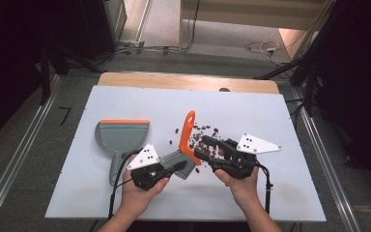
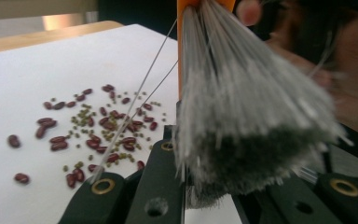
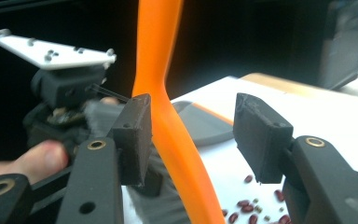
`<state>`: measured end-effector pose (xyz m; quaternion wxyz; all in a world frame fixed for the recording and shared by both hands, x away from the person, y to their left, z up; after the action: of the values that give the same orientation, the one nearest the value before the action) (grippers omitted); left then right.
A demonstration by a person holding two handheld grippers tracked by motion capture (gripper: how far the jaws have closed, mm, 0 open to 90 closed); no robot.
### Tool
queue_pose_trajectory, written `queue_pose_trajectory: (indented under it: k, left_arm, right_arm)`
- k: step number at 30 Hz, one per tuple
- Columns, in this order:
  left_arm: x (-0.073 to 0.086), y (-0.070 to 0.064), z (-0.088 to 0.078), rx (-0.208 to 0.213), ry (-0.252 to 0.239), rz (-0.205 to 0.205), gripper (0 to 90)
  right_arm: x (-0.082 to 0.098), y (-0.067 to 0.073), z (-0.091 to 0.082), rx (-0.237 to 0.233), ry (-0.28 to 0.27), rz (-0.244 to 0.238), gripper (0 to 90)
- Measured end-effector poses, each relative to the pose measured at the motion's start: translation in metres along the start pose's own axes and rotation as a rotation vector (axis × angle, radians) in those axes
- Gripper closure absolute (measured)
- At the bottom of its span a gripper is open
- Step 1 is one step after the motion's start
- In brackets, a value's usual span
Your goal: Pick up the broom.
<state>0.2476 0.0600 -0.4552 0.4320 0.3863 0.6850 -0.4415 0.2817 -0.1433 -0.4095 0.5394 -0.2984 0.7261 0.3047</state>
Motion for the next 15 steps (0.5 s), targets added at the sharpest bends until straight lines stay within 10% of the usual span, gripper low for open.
queue_pose_trajectory:
  k: [6, 15]
  left_arm:
    - [-0.002, -0.002, -0.007, 0.15, 0.005, 0.028, 86.0]
    - [-0.002, -0.009, -0.004, 0.278, 0.011, 0.038, 86.0]
  right_arm:
    - [0.005, -0.004, -0.002, -0.216, 0.074, 0.01, 48.5]
    - [0.016, 0.006, 0.005, -0.344, 0.135, -0.023, 54.4]
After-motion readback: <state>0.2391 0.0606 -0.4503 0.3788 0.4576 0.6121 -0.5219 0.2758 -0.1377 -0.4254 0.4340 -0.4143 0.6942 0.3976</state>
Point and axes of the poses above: each handheld gripper's, and its own axes: z roughly forward along the jaws, x roughly out of its underside, y roughly to its left, the point moved 4 cm from there along z, roughly forward along the jaws, and after that the axes turned 15 degrees about x, right-handed, at the moved point
